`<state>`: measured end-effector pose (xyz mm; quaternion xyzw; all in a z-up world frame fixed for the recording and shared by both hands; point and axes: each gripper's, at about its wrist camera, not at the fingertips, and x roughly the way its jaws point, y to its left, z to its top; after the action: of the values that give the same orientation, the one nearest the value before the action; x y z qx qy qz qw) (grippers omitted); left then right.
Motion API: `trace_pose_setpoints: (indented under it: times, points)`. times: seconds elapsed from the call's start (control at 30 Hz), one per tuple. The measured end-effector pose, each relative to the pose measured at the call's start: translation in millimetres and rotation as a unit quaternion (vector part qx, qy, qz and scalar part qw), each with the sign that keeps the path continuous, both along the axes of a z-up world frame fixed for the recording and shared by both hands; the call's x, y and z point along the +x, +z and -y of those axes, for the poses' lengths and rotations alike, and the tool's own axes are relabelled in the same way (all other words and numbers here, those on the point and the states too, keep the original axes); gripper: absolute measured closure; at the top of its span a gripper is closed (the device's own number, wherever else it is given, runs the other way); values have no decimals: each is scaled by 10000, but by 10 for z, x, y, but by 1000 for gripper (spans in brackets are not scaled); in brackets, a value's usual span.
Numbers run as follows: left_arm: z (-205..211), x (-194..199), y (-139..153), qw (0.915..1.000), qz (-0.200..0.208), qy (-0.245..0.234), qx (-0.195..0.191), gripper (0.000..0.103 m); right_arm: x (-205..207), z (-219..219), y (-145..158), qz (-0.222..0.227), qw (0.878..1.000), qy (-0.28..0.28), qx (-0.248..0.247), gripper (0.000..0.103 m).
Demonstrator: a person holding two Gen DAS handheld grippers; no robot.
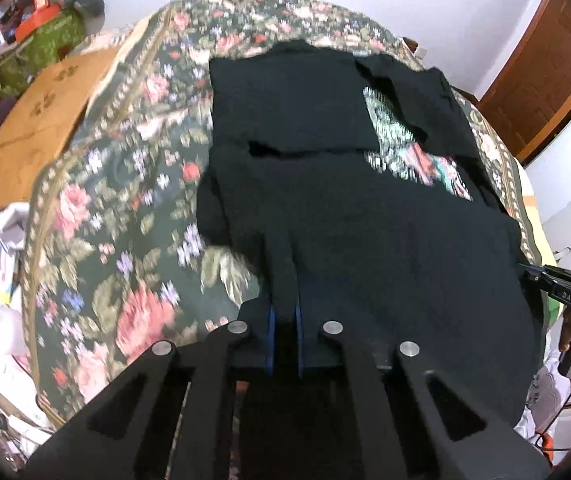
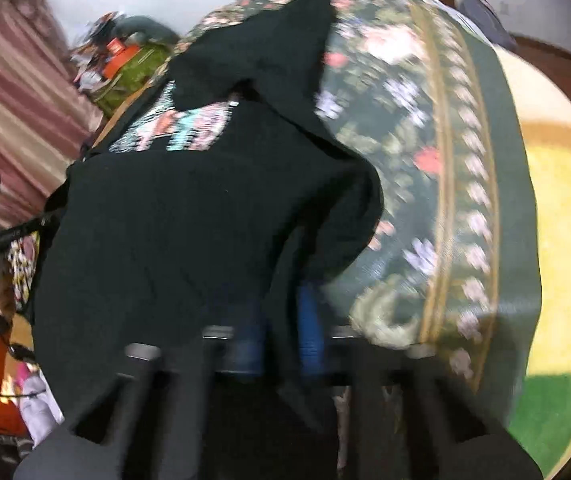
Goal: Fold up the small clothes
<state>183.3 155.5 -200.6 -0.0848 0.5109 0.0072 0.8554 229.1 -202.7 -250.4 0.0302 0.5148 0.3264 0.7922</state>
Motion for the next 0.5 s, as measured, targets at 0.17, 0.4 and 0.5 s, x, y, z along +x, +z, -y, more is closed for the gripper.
trace_pose_setpoints:
  times: [0.17,0.4,0.5]
  points:
    - [-158,130,323,9986,504,165,-30,97,176,-182,360,589,9982,120,70,97]
    - [-339,566,380,9968,620,433,245,97,687,-404,638,1077,9941,-90,-91,96]
    - [-429,715,170,9980,254,531,236,93,855,-501,520,824,9959,-84,-377,94]
